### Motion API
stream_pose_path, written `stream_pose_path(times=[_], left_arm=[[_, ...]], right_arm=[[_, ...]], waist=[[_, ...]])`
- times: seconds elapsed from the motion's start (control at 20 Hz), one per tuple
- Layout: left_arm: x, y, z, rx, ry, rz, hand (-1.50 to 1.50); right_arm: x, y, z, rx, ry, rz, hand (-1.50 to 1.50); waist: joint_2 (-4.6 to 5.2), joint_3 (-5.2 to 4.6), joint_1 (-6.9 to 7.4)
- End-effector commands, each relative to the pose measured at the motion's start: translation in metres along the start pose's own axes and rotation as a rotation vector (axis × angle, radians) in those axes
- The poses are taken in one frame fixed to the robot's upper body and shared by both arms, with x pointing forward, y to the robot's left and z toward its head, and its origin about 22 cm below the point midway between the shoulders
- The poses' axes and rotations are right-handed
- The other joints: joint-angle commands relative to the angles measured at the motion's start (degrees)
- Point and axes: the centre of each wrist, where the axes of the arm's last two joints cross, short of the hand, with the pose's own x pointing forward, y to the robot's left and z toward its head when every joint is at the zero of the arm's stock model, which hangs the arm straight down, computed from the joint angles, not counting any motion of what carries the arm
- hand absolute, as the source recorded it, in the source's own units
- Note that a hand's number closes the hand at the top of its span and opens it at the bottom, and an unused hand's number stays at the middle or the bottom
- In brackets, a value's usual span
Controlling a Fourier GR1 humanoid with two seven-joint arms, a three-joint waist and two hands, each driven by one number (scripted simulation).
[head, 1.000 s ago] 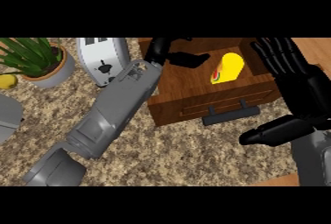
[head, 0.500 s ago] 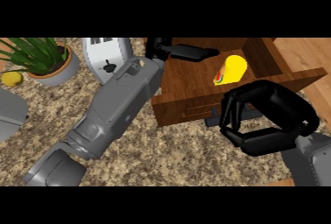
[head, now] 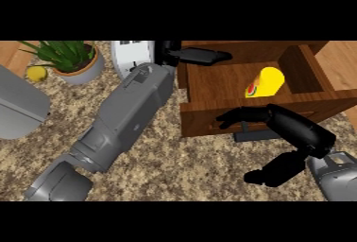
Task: Pick up the cup, place it into the drawer and close the drawer
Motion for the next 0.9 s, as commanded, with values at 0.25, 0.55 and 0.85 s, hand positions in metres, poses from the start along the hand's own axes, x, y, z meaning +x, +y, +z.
stream_pose_path(times=[0.25, 0.55, 0.85], left_arm=[[-0.016, 0.020, 0.013, 0.018, -0.023, 0.086, -1.50], [-0.029, 0.040, 0.030, 0.023, -0.034, 0.111, -1.50], [-0.025, 0.073, 0.036, 0.034, -0.018, 0.131, -1.50]], right_arm=[[-0.068, 0.054, -0.032, 0.025, 0.264, 0.141, -1.50], [-0.126, 0.044, -0.054, 0.061, 0.337, 0.165, 1.50], [-0.161, 0.013, -0.046, -0.072, 0.311, 0.144, 1.50]], waist=[[-0.74, -0.01, 6.30], [-0.66, 0.07, 8.92], [-0.57, 0.19, 10.78]])
